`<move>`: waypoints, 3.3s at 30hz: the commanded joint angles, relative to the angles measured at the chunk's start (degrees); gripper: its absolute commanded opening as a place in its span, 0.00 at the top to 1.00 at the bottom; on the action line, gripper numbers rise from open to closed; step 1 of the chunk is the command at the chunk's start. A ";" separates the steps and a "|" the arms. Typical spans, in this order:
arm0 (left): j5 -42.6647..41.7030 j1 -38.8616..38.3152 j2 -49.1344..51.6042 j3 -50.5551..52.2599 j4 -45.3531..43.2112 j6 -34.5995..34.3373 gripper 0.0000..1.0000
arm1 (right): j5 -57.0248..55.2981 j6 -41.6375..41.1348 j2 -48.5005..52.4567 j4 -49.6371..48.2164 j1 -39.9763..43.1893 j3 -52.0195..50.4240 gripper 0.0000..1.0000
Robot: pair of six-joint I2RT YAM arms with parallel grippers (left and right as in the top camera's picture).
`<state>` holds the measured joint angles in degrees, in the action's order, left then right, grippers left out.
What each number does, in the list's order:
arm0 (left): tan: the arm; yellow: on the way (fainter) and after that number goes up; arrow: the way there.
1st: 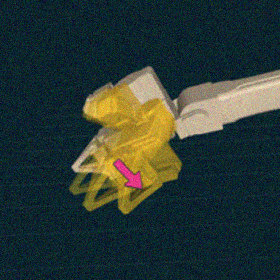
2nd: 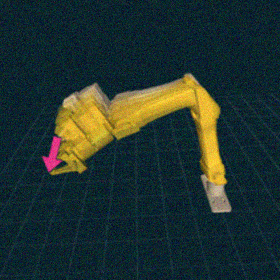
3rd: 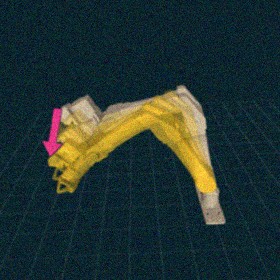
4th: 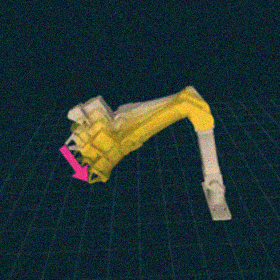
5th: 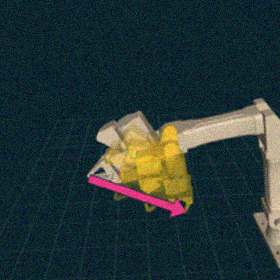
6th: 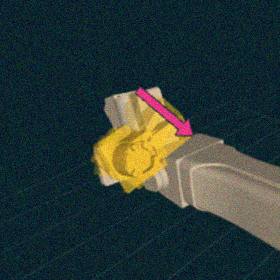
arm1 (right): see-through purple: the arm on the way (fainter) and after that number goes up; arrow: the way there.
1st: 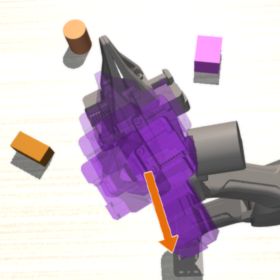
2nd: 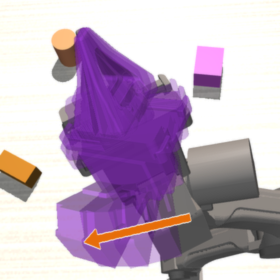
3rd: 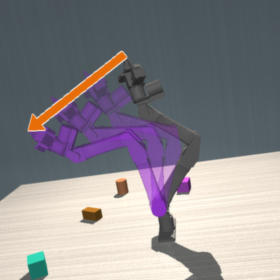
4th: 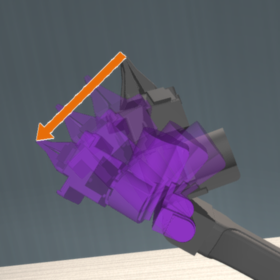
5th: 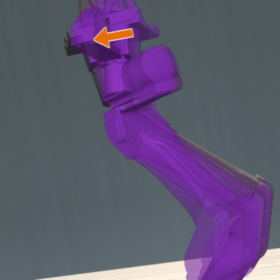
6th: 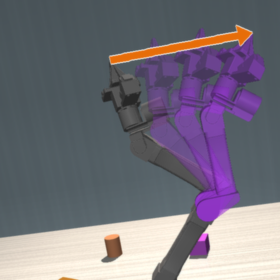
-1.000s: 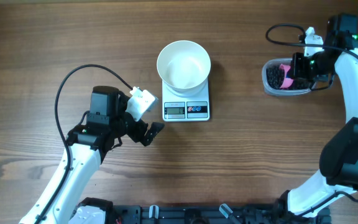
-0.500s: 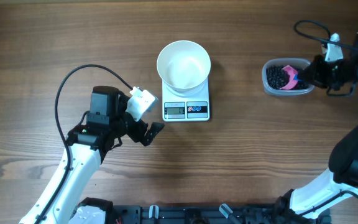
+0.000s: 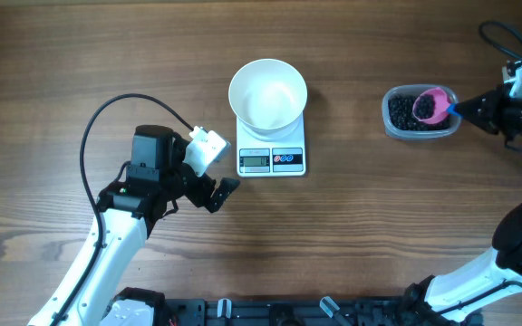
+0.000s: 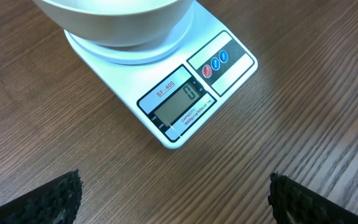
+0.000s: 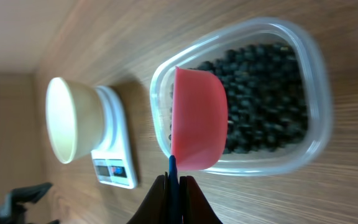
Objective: Scoop item into bowl and weigh 150g on scale
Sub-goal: 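Carry the filled scoop over the white bowl with the right gripper, then tip the scoop to pour beans into the white bowl, then return the empty scoop to the bean tub with the right gripper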
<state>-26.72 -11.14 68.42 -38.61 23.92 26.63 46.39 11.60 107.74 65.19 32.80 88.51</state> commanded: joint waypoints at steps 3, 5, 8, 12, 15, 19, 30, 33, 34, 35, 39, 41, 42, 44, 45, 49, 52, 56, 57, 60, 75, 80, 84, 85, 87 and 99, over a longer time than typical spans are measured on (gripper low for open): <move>-0.87 0.22 0.07 0.37 -0.15 -0.31 0.00 | 11.74 4.68 0.68 2.80 -0.04 -0.50 0.96; -0.87 0.22 0.07 0.37 -0.15 -0.31 0.00 | 14.12 5.64 0.68 4.90 -0.13 -0.50 0.96; -0.87 0.22 0.07 0.37 -0.15 -0.31 0.00 | 19.93 8.17 0.68 9.01 -0.79 -0.50 0.96; -0.87 0.24 0.07 0.37 -0.15 -0.31 0.00 | 22.73 7.74 0.68 10.78 -4.37 -0.50 0.96; -0.87 0.22 0.07 0.37 -0.15 -0.31 0.00 | 22.75 6.45 0.68 10.43 -8.76 -0.46 0.96; -0.87 0.22 0.07 0.37 -0.15 -0.31 0.00 | 22.75 -0.92 0.68 4.87 -18.16 -0.44 0.96; -0.87 0.22 0.07 0.37 -0.15 -0.31 0.00 | 14.60 -24.65 0.26 -18.05 -35.91 -0.17 0.95; -0.87 0.22 0.07 0.37 -0.15 -0.31 0.00 | 7.56 -25.35 -0.70 -18.38 -39.15 1.38 0.96; -0.87 0.22 0.07 0.37 -0.15 -0.31 0.00 | 5.14 -25.31 -1.29 -18.27 -40.19 1.90 0.95; -0.87 0.22 0.07 0.37 -0.15 -0.31 0.00 | 1.81 -25.33 -2.16 -18.16 -41.53 2.49 0.96; -0.87 0.24 0.07 0.37 -0.15 -0.31 0.00 | -14.97 -25.73 -6.43 -18.43 -47.67 3.10 0.95; -0.87 0.22 0.07 0.37 -0.15 -0.31 0.00 | -21.90 -25.66 -7.72 -18.56 -50.60 3.10 0.96; -0.87 0.22 0.07 0.37 -0.15 -0.31 0.00 | -25.99 -25.53 -8.22 -18.99 -52.52 3.10 0.96; -0.87 0.22 0.07 0.37 -0.15 -0.31 0.00 | -33.79 -25.20 -8.94 -20.72 -56.33 3.13 0.96; -0.87 0.22 0.07 0.37 -0.15 -0.31 0.00 | -37.31 -25.03 -8.98 -21.75 -58.05 3.19 0.95; -0.87 0.22 0.07 0.37 -0.15 -0.31 0.00 | -50.40 -23.02 -8.98 -22.49 -63.65 3.74 0.96; -0.87 0.22 0.07 0.37 -0.15 -0.31 0.00 | -58.34 -21.64 -8.98 -22.43 -66.88 3.74 0.96; -0.87 0.24 0.07 0.37 -0.15 -0.31 0.00 | -70.66 -17.97 -8.98 -22.95 -72.11 3.74 0.96; -0.87 0.22 0.07 0.37 -0.15 -0.31 0.00 | -72.61 -17.27 -8.98 -23.12 -72.91 3.74 0.96; -0.87 0.24 0.07 0.37 -0.15 -0.31 0.00 | -80.83 -14.49 -8.98 -24.17 -76.26 3.74 0.96; -0.87 0.22 0.07 0.37 -0.15 -0.31 0.00 | -70.88 -16.85 -10.97 -24.63 -74.97 3.74 0.96; -0.87 0.22 0.07 0.37 -0.15 -0.31 0.00 | -58.90 -19.30 -20.09 -21.27 -63.30 3.74 0.96; -0.87 0.24 0.07 0.37 -0.15 -0.31 0.00 | -55.23 -19.10 -25.09 -14.40 -51.63 3.74 0.96; -0.87 0.24 0.07 0.37 -0.15 -0.31 0.00 | -55.28 -18.95 -25.88 -12.17 -47.65 3.74 0.96; -0.87 0.22 0.07 0.37 -0.15 -0.31 0.00 | -54.25 -16.92 -25.99 -8.94 -42.29 3.74 0.96; -0.87 0.22 0.07 0.37 -0.15 -0.31 0.00 | -53.51 -2.12 -9.86 0.96 -28.59 3.67 0.96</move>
<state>-26.72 -11.14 68.42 -38.61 23.92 26.65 -7.07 5.19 95.59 66.13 4.23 91.59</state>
